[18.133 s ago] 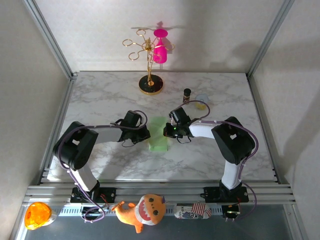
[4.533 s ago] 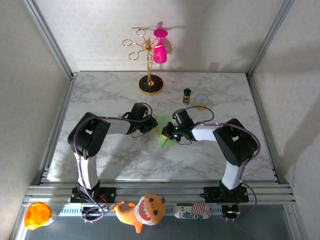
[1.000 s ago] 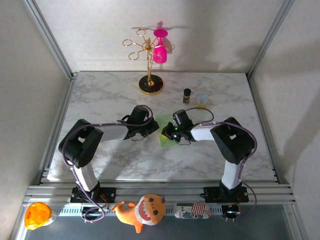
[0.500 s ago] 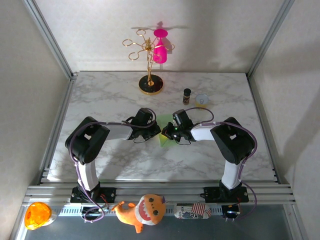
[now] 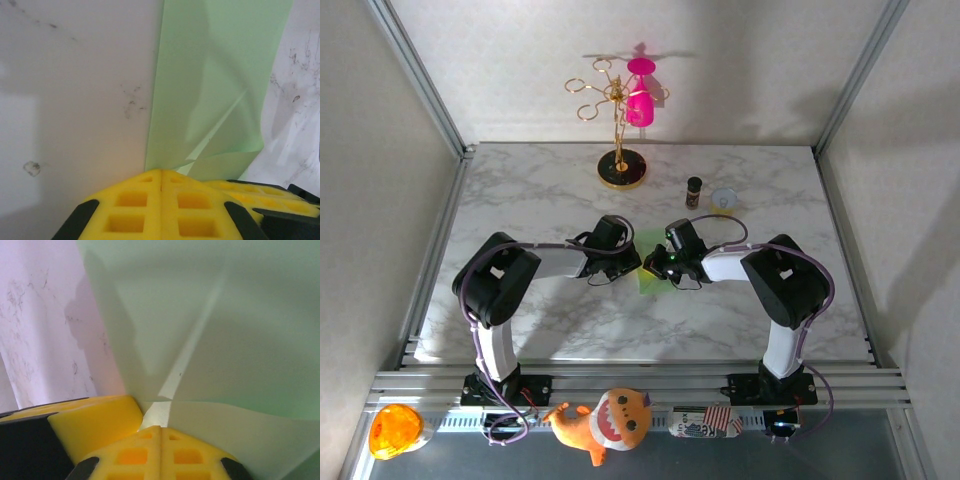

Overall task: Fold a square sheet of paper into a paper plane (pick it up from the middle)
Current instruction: Fold the triangle a second time at the center of the table.

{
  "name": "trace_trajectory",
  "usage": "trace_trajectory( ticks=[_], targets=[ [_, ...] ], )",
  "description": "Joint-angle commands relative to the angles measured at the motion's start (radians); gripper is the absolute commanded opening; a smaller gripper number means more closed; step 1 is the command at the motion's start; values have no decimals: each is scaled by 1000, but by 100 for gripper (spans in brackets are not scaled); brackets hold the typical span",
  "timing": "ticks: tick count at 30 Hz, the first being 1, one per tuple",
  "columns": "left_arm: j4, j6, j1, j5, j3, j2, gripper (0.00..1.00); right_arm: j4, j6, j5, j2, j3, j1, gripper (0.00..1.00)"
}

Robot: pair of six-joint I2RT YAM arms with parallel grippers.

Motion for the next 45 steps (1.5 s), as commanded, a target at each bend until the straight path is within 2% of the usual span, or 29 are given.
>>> trace_trajectory(
  ticks=[1, 5, 11, 24, 35, 41, 45],
  targets=[
    [-85, 43, -9, -62, 9, 43, 0, 17, -41, -16, -78, -22, -14, 4],
    [-118, 87, -8, -69, 35, 54, 0, 10, -116, 27, -137, -50, -34, 4],
    [-168, 162, -3, -61, 94, 83, 0, -11, -169, 26, -122, -52, -40, 4],
    [-213, 234, 5, -49, 139, 111, 0, -27, -140, 64, -50, -49, -49, 4],
    [-221, 242, 8, -43, 176, 116, 0, -1, -42, 99, -18, -128, -51, 4],
    [-202, 202, 4, -17, 200, 43, 0, -47, -18, 132, -14, -124, -51, 4],
    [-160, 128, -12, -12, 144, -32, 7, -89, -6, 149, -8, -108, -50, 4]
  ],
)
